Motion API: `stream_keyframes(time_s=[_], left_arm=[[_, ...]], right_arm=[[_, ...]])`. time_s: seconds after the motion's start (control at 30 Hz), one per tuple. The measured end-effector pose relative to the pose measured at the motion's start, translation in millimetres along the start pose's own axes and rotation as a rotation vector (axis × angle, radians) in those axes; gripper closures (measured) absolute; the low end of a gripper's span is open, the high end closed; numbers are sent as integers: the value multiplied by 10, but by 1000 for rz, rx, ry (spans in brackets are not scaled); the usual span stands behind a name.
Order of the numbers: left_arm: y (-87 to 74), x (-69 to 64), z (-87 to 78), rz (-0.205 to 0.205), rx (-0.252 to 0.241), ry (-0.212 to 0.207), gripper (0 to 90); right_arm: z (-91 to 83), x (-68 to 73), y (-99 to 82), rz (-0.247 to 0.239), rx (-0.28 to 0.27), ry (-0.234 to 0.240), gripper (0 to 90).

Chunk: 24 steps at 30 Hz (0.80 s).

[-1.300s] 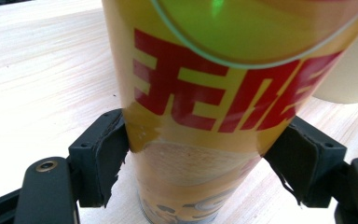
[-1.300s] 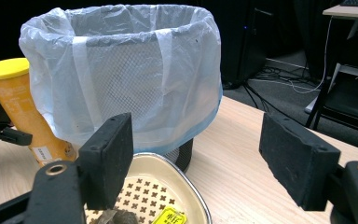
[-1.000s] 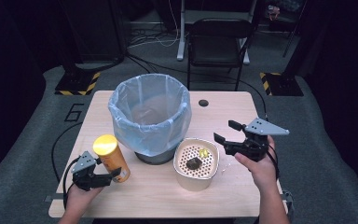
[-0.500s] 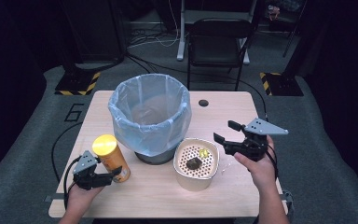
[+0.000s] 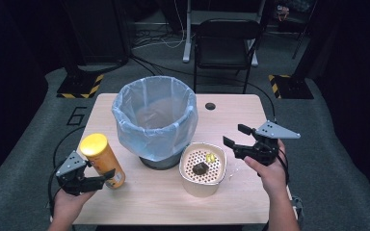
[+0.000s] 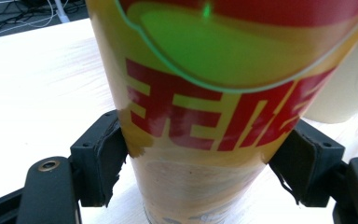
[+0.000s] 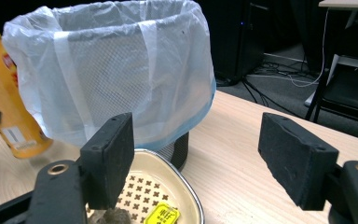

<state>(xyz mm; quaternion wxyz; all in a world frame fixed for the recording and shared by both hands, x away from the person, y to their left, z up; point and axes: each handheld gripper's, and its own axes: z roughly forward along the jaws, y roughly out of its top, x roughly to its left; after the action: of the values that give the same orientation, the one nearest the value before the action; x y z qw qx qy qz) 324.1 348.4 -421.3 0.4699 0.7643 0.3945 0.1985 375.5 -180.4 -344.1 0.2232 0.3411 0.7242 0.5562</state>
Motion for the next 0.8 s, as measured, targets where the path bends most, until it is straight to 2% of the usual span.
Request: stream_keyframes(time_s=[0.1,0.17,0.2,0.23,0.27,0.43,0.47,0.6,0.67,0.7,0.73,0.8], left_arm=[[124,9,-109,-21,5,-6,243],[171,11,-138,-10,-2,-2,243],[199,0,-160,-22,0,-6,243],[287,7,-211,-2,1,-11,243],[287,7,-211,-2,1,-11,243],[486,-27,-305,-6,17,-35,243],[526,-30,-322,10,23,-35,243],[677,-59,-384,9,23,-44,243],[764,-82,-412,-10,25,-57,243],[862,-106,-443,-2,26,-53,243],[862,-106,-443,-2,26,-53,243],[976,-132,-491,19,36,-53,243]], right_arm=[[15,-7,-17,4,8,1,265],[17,-4,-16,5,9,-3,265],[20,-3,-14,1,5,-3,265],[18,6,-10,2,10,0,265],[18,6,-10,2,10,0,265],[5,23,9,-6,0,-1,265],[3,24,11,-4,-1,-2,265],[7,16,-3,1,2,-1,265],[5,5,-13,8,5,-5,265],[5,-6,-14,3,2,-4,265],[5,-6,-14,3,2,-4,265],[-5,-14,-13,7,0,-4,265]])
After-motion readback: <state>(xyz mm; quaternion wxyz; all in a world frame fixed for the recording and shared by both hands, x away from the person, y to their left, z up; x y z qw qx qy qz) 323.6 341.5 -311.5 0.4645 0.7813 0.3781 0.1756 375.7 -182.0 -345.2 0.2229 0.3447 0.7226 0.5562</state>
